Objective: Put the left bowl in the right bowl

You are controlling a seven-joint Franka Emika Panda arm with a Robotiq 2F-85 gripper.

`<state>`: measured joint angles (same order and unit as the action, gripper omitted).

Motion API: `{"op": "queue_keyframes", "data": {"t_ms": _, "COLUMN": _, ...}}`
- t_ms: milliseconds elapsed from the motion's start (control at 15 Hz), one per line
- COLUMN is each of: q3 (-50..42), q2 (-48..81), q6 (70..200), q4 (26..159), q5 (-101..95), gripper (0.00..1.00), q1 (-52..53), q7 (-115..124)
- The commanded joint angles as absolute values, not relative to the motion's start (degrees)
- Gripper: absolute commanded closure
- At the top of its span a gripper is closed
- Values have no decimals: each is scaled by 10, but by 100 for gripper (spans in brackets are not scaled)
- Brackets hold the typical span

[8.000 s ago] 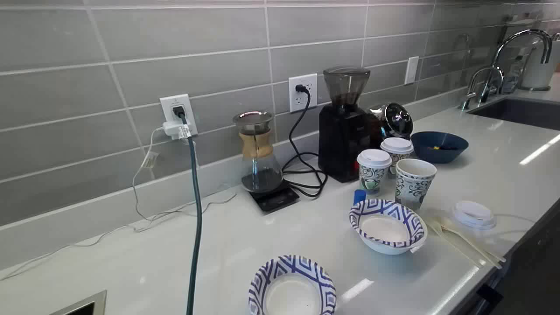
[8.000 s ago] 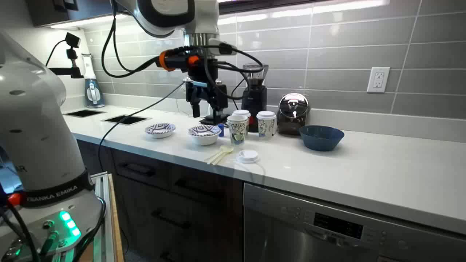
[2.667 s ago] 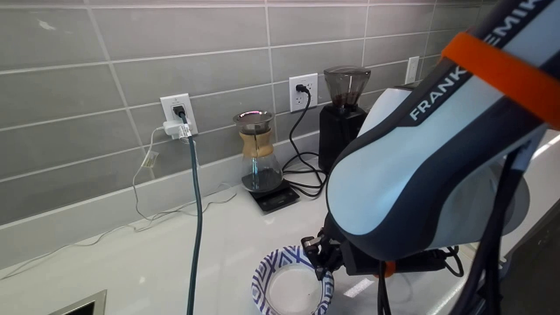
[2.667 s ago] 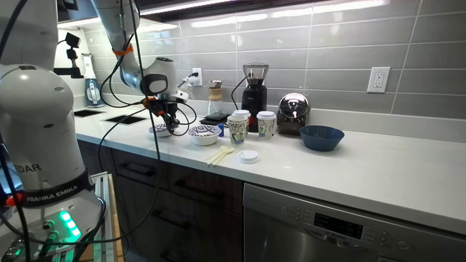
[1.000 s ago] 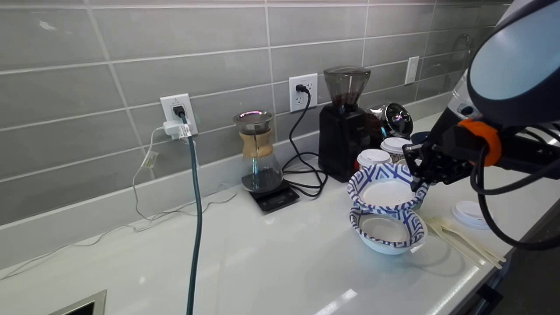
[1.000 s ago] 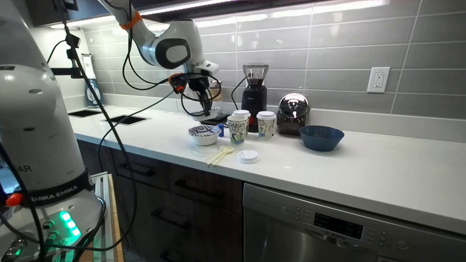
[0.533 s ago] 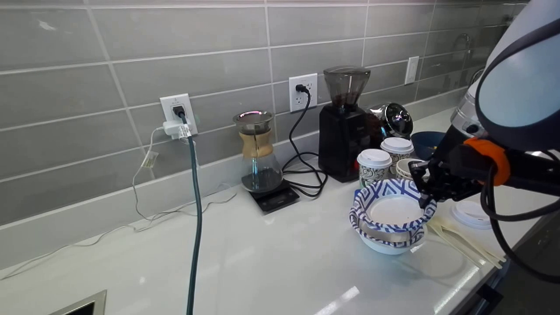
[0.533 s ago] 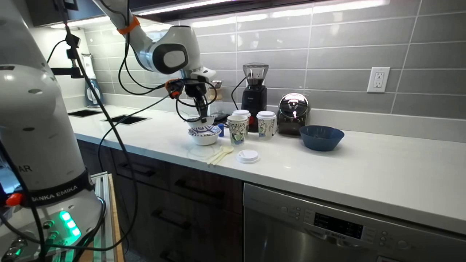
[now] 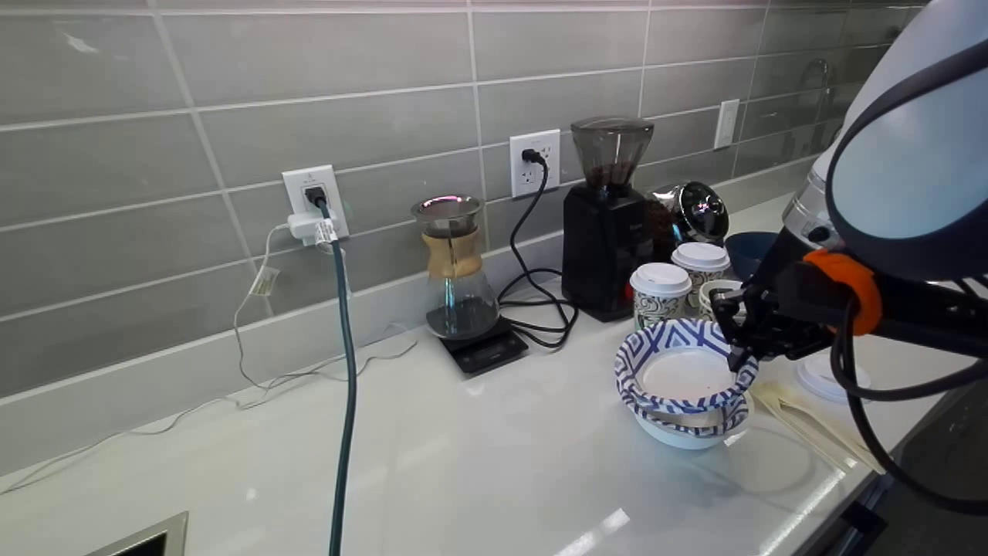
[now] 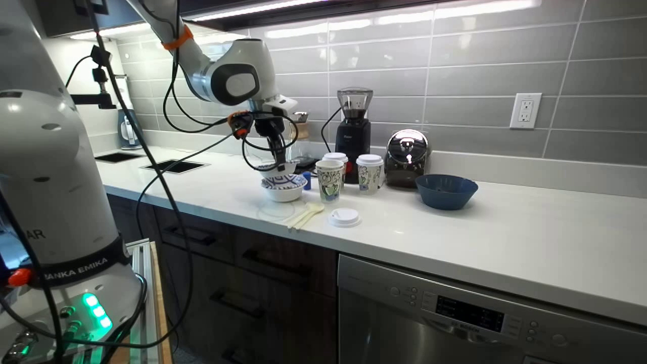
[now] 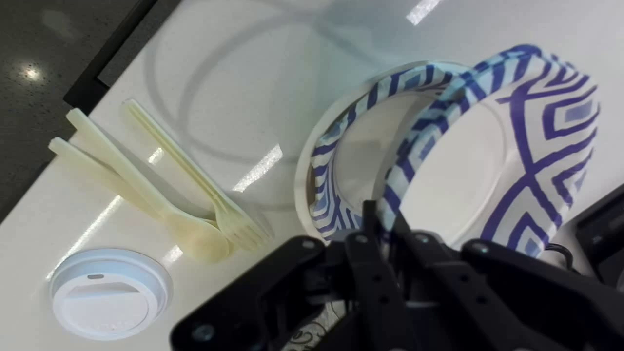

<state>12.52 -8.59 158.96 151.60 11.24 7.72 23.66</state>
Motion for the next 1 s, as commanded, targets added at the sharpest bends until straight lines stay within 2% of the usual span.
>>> {"op": "queue_keyframes", "data": {"t_ms": 0, "q3": 134, "q2": -74, "q6": 1623, "q4": 1517, "q5": 95, "gripper": 99, "q1": 75, "q7": 278}}
{"op": "queue_keyframes", "data": {"t_ms": 133, "q3": 136, "q2": -69, "q6": 1635, "q4": 1518, "q5": 78, "gripper": 99, "q1": 68, "q7": 298}}
{"op": "queue_keyframes", "data": {"t_ms": 200, "q3": 135, "q2": -65, "q6": 1637, "q4": 1517, "q5": 80, "gripper": 88, "q1": 69, "q7": 301}}
{"op": "queue_keyframes", "data": {"t_ms": 267, "q3": 134, "q2": -63, "q6": 1636, "q4": 1516, "q5": 77, "gripper": 69, "q1": 68, "q7": 306}}
{"op": "queue_keyframes", "data": {"t_ms": 333, "q3": 135, "q2": -61, "q6": 1635, "q4": 1517, "q5": 70, "gripper": 64, "q1": 65, "q7": 314}}
{"op": "queue_keyframes", "data": {"t_ms": 667, "q3": 138, "q2": -92, "q6": 1618, "q4": 1528, "q5": 36, "gripper": 28, "q1": 64, "q7": 329}}
{"op": "queue_keyframes", "data": {"t_ms": 933, "q3": 173, "q2": -178, "q6": 1509, "q4": 1536, "q5": -118, "gripper": 0, "q1": 36, "q7": 370}}
